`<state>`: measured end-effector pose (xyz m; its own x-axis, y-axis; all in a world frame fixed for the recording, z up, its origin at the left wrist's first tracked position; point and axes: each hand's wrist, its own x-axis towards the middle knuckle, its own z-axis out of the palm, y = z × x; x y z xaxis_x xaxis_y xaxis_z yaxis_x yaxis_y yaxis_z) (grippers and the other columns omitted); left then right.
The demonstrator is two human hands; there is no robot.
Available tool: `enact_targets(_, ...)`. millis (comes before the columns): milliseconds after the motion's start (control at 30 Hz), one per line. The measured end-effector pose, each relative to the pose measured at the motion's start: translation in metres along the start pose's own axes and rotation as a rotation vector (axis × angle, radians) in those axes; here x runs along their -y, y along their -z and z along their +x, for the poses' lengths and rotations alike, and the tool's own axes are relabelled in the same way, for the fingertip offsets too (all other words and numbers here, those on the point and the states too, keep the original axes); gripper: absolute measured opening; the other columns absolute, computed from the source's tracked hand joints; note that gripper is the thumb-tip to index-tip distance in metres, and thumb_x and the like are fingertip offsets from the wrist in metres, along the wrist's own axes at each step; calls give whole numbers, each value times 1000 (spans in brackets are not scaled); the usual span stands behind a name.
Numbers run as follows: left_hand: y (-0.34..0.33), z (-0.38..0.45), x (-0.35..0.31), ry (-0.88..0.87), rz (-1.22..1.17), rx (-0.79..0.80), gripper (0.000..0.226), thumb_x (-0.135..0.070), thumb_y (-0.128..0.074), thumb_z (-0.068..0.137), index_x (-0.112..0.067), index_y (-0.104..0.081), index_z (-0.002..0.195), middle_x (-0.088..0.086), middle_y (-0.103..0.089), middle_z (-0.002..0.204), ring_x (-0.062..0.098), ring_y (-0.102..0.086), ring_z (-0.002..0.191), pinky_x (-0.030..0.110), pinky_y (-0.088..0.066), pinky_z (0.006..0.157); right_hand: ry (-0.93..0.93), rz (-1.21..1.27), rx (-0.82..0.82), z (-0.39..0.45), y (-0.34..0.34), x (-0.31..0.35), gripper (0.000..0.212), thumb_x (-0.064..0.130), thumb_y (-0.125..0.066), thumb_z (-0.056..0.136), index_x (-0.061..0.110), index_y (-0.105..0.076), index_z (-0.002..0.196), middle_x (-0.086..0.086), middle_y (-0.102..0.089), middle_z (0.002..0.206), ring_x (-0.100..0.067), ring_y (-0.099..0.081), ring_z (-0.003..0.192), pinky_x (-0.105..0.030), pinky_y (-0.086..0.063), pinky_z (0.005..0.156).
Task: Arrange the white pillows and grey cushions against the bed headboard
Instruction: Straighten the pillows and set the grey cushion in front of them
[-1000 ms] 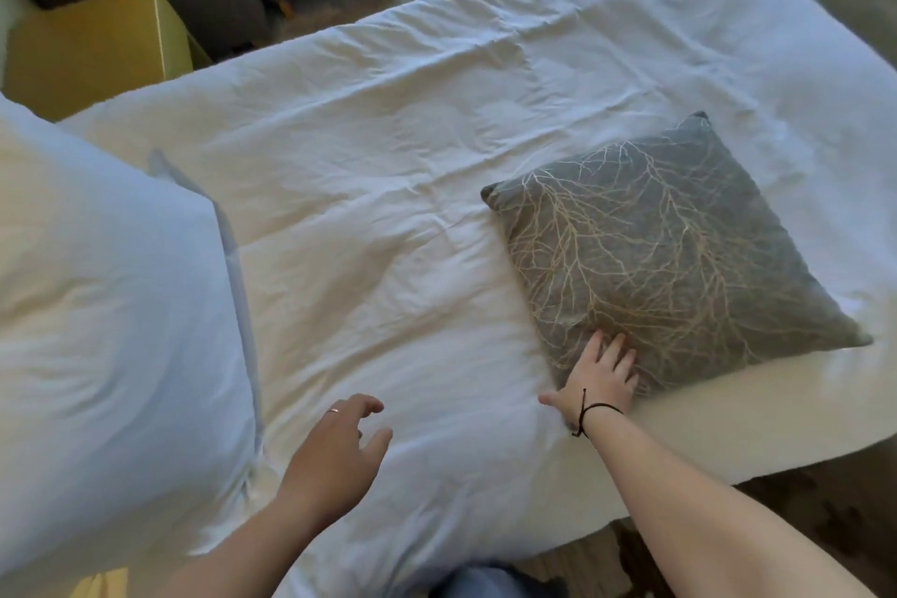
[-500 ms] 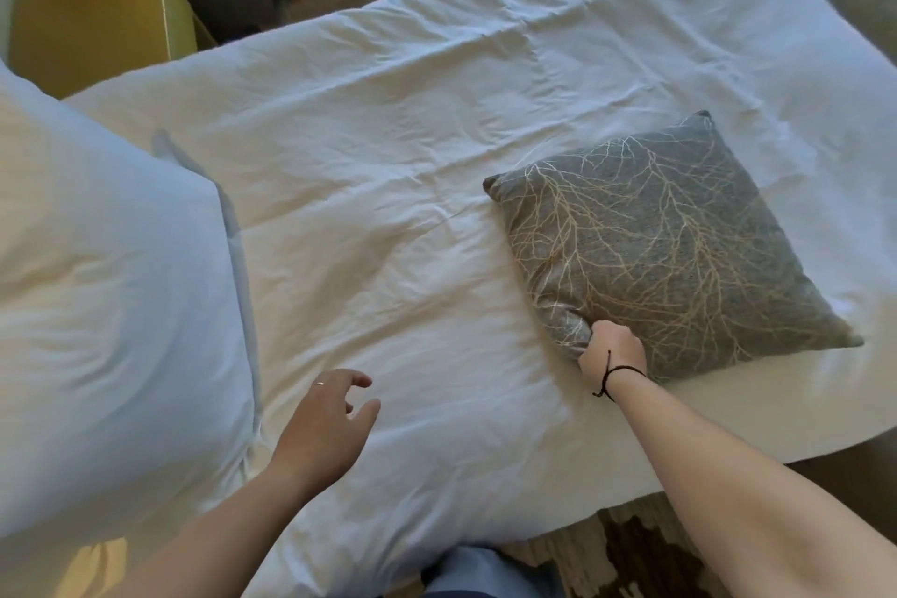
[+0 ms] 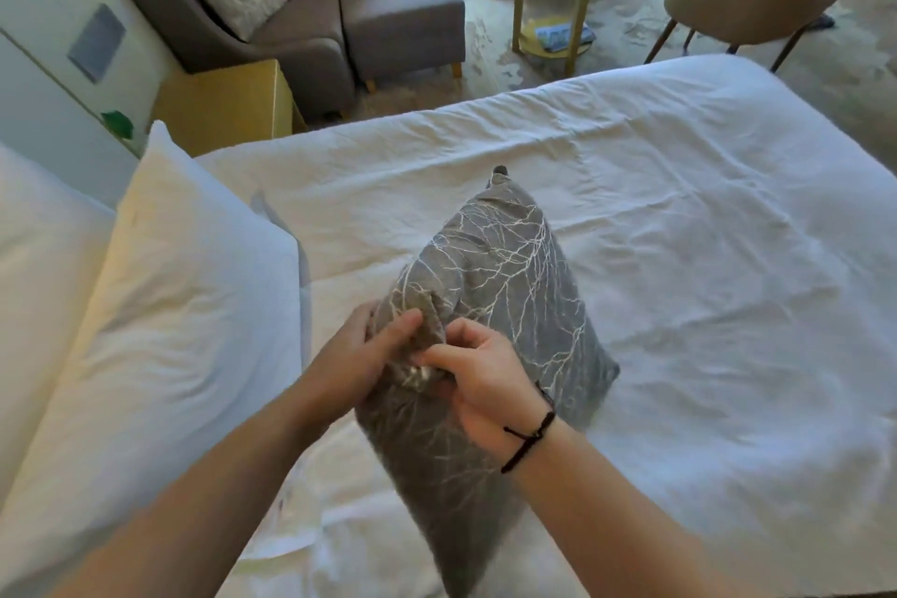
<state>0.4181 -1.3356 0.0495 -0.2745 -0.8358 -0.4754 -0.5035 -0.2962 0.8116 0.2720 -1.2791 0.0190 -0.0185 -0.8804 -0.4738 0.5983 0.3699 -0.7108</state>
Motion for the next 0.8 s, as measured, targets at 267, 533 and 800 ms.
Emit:
enact_targets(267,68,-46,31,46,318,-48,47,-48,-82,71,-34,-63,112,-19,-71,95,-14,-62,84,8,-45,71,97,-798,245,-16,-41,-29,28,23,-85,70,21,-73,95,0,-76,87,-13,-71,83,-41,-59,83)
enact_targets(533,77,-72,52,58,361,131,58,-47,-83,65,-45,-59,117,-24,-67,108,-5,-62,98,30,-50,95,374,-2237,654,85,-44,70,121,66,-83,48,51,-15,147,12,-12,161,-20,4,150,-58,4,118)
enact_targets(800,88,-72,71,132,462,-114,32,-56,-73,63,-26,-65,71,-9,-66,76,4,-61,72,25,-47,64,338,-2380,676,109,-81,65,34,48,-83,64,25,-63,79,9,-65,77,-17,-61,78,-35,-56,76)
